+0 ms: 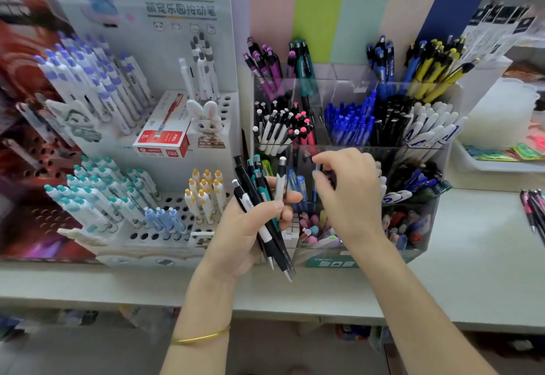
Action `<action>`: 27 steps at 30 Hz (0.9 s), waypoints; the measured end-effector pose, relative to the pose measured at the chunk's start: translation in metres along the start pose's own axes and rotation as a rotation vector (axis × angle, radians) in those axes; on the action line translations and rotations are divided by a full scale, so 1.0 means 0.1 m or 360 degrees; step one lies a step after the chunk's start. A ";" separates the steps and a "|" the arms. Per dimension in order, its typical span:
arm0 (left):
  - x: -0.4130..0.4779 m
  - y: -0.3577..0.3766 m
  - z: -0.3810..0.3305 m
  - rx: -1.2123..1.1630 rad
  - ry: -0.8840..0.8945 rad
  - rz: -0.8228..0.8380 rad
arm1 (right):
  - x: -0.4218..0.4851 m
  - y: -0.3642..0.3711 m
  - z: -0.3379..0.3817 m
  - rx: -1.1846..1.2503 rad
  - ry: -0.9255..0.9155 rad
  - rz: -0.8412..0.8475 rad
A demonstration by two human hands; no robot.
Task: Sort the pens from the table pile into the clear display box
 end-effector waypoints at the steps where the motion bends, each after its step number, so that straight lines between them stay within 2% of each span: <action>1: 0.00 0.02 0.00 0.0014 0.0012 0.0014 | 0.01 -0.08 0.02 0.0286 0.0099 0.0021; 2: 0.01 0.04 0.00 0.0023 0.0016 0.0028 | 0.03 -0.10 0.06 0.0595 0.0209 0.0122; 4: 0.01 0.10 0.01 0.0041 0.0010 0.0068 | 0.00 0.06 0.19 0.1051 0.0387 0.0494; 6: 0.01 0.16 0.02 0.0044 -0.0007 0.0113 | -0.02 0.13 0.24 0.0981 0.0356 0.0652; 8: 0.00 0.20 0.04 -0.0013 -0.0058 0.0156 | -0.02 0.15 0.17 0.0994 0.0430 0.0630; 10: 0.00 0.21 0.05 -0.0054 -0.0106 0.0172 | -0.03 0.16 0.12 0.1221 0.0572 0.0577; 13: 0.03 0.10 0.10 -0.0023 -0.0138 0.0021 | 0.07 -0.01 0.01 0.1253 0.0589 0.0317; 15: 0.05 0.03 0.12 0.0029 -0.0123 -0.0078 | 0.10 -0.05 -0.02 0.1335 0.0617 0.0260; 20: 0.08 0.01 0.13 0.0206 -0.0122 -0.0203 | -0.04 0.26 0.03 0.1605 0.0908 0.0622; 24: 0.08 0.12 0.13 0.0095 -0.0145 -0.0156 | -0.18 0.45 0.12 0.1807 0.1073 0.0840; 26: 0.08 0.11 0.12 0.0213 -0.0145 -0.0195 | -0.20 0.46 0.16 0.1728 0.1018 0.0888; 27: 0.08 0.07 0.11 0.0313 -0.0119 -0.0245 | -0.20 0.45 0.16 0.1564 0.0951 0.0900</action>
Point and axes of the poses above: each hand's wrist, its own x-axis towards the middle knuckle, its own y-axis out of the palm, z = x × y, the point moved 10 cm from there along x, towards the middle knuckle, and after that the axes turned 1 degree about -y, right-handed, at the moved point
